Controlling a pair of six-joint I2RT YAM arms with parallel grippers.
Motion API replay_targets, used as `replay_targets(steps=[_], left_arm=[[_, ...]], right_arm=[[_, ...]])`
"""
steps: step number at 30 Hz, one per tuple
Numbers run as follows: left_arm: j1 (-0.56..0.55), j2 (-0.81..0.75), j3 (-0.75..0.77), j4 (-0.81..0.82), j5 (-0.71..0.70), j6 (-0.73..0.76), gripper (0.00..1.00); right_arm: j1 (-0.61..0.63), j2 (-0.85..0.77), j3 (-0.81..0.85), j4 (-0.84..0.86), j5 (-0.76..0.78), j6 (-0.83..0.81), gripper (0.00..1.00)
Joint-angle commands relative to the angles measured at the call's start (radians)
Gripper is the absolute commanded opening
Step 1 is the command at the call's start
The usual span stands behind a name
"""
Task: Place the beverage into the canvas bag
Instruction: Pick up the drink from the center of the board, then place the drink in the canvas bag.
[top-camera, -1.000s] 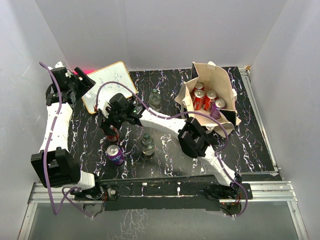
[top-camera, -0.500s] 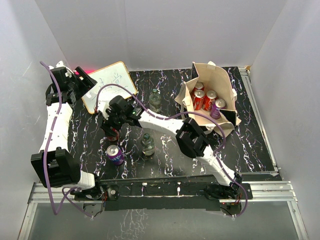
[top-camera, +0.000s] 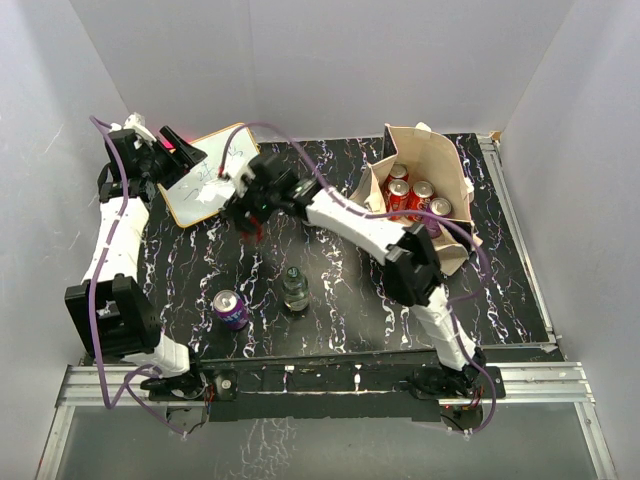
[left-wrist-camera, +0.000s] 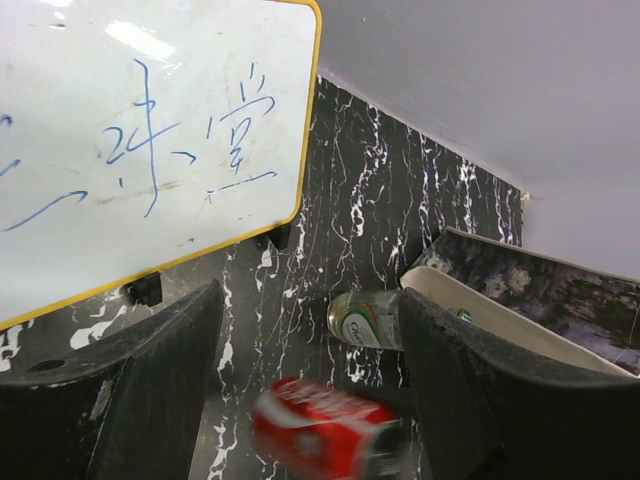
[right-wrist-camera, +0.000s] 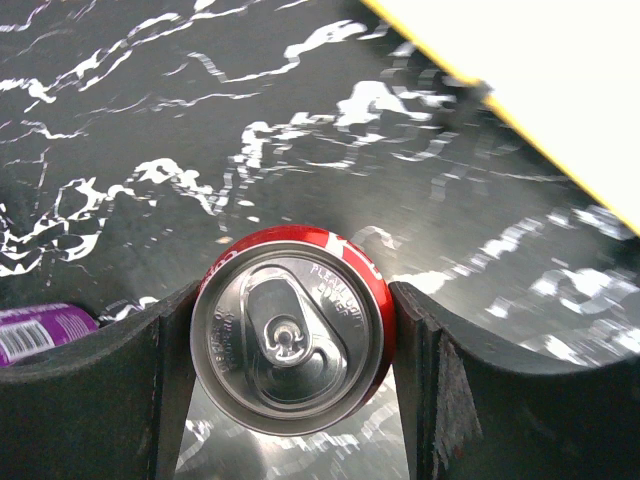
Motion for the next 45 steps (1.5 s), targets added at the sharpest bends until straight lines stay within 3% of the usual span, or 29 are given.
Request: replay_targets(steps=[1,16,23,32,45], left_arm=[[-0.025,0.028,0.043,0.076,0.075,-0.031,0.68],[-0.287,0.146,0.11,0.239,0.153,-0.046,0.68],[-0.407,0.214,0.181,0.281,0.163,-0.033,0.68],[-0.577,0.278,0.237,0.308,0.151,0.009,0.68],[-0.695,0.382,0.318,0.329,0.125,0.036,0.68]], right_arm=[[-0.057,-0.295,0.037,0.058,0.102,-0.061,0.08],[-0.115,-0.66,-0.03,-0.036,0.315,-0.231,0.08],[-0.336,-0.798,-0.166,-0.078,0.28,-0.158,0.08],[-0.558,-1.02,-0.505,-0.075,0.236,-0.098,0.08],[-0.633,-1.0,-0.673,-0.008,0.205,-0.039,0.08]])
